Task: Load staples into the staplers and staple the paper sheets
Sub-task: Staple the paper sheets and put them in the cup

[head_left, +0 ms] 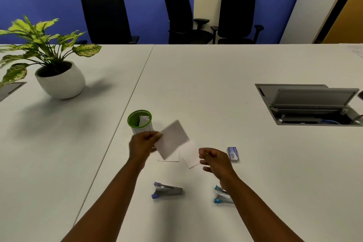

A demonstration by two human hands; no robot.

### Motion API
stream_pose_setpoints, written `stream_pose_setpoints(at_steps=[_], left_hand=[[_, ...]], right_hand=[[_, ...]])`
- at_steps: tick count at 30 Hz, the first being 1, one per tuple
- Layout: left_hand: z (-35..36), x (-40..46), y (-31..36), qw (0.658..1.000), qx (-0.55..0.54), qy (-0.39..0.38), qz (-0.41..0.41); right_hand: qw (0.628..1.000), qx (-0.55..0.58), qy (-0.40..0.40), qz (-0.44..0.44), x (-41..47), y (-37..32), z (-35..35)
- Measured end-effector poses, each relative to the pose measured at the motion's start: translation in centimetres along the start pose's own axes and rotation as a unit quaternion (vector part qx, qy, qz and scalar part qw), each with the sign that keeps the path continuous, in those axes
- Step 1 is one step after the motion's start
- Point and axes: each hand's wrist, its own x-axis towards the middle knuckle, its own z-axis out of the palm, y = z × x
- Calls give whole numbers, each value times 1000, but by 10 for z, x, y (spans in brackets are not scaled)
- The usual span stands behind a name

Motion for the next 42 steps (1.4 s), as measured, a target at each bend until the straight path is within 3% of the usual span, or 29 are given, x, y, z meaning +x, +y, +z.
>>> stream_pose_setpoints(at_steps=[2, 4, 7, 10, 14, 19, 27, 30, 33, 36, 39, 42], left_hand=[[-13, 20, 6, 989, 77, 112, 52], [-26, 37, 14, 953, 203, 198, 106], [-39, 57, 27, 880, 341, 246, 223], [-49, 78, 39, 789, 486, 202, 318], [-50, 98, 50, 682, 628, 82, 365], [-45, 113, 43, 624, 678, -21, 388], [-43, 122, 22, 625, 711, -72, 313], [-41, 124, 15, 680, 678, -82, 266], [-42, 129, 8, 762, 603, -103, 212], [-44, 128, 1, 764, 582, -104, 258], [-41, 121, -6, 801, 521, -34, 293], [-34, 106, -13, 817, 472, 25, 330]], right_hand=[[1000, -26, 17, -5, 2, 6, -2], [998, -42, 41, -11, 6, 13, -7], [994, -69, 81, -28, 13, 22, -13], [989, -92, 105, -40, 23, 28, -17], [985, -114, 121, -43, 33, 35, -19], [982, -130, 134, -30, 40, 43, -18], [979, -155, 128, -23, 50, 48, -9], [978, -171, 120, -24, 55, 47, -5], [963, -240, 114, -43, 63, 44, 0], [936, -327, 114, -69, 69, 44, 5], [900, -417, 104, -70, 74, 47, 11], [872, -479, 92, -45, 78, 49, 20]])
